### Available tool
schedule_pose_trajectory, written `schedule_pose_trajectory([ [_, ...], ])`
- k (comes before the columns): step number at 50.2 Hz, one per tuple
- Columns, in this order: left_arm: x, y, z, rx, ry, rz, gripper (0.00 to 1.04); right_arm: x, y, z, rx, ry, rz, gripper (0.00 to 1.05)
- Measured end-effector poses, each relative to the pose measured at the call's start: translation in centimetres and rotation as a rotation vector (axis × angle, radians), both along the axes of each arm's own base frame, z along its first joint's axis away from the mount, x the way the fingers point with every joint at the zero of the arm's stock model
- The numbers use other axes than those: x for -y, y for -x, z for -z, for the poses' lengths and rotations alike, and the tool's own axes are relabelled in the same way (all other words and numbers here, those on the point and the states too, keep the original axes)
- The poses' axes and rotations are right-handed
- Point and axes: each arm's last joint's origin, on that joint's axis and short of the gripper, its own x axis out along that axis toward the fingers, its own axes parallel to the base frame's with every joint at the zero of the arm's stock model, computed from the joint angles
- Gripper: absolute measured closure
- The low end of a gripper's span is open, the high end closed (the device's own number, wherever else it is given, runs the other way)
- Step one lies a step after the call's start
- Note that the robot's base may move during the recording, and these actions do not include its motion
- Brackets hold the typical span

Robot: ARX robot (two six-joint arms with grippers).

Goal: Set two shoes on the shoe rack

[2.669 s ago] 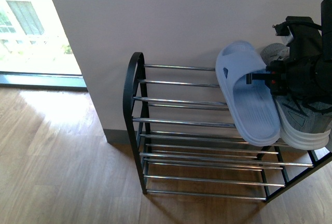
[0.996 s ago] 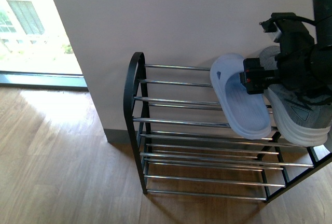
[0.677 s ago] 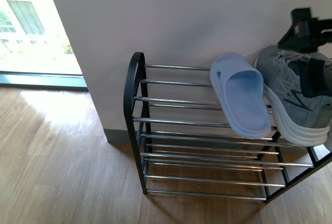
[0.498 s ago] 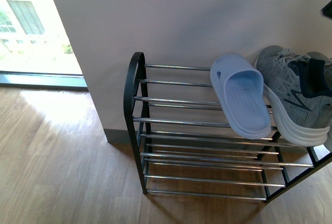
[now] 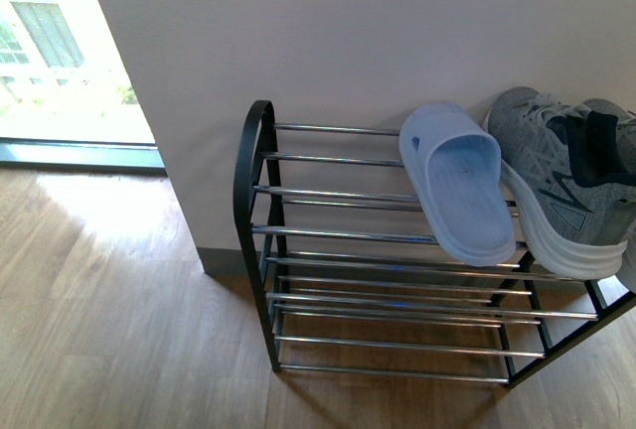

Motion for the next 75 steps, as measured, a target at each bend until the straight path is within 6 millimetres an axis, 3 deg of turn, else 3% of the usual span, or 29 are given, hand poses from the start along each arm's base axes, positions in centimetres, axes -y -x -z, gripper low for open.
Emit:
schedule_pose_trajectory([
  [5, 0.0, 0.0, 0.0, 0.000, 0.000, 0.000, 1.03, -1.3, 1.0, -0.9, 0.139, -0.034, -0.075, 0.11],
  [11, 0.0, 0.0, 0.0, 0.000, 0.000, -0.001, 1.03, -1.7, 0.9, 0.3, 0.355, -0.194, -0.259, 0.27],
  [14, 0.0, 0.0, 0.0, 0.000, 0.000, -0.001, 1.03, -2.0, 1.0, 0.7, 0.390, -0.238, -0.290, 0.34],
  [28, 0.0, 0.0, 0.0, 0.000, 0.000, 0.000, 1.03, -3.2, 1.0, 3.0, 0.410, -0.340, -0.289, 0.85],
  [35, 0.0, 0.0, 0.0, 0.000, 0.000, 0.000, 1.03, -4.0, 1.0, 3.5, 0.418, -0.337, -0.268, 1.03],
  [75, 0.0, 0.0, 0.0, 0.000, 0.000, 0.000, 1.03, -4.4, 1.2, 5.2, 0.445, -0.340, -0.300, 1.03],
])
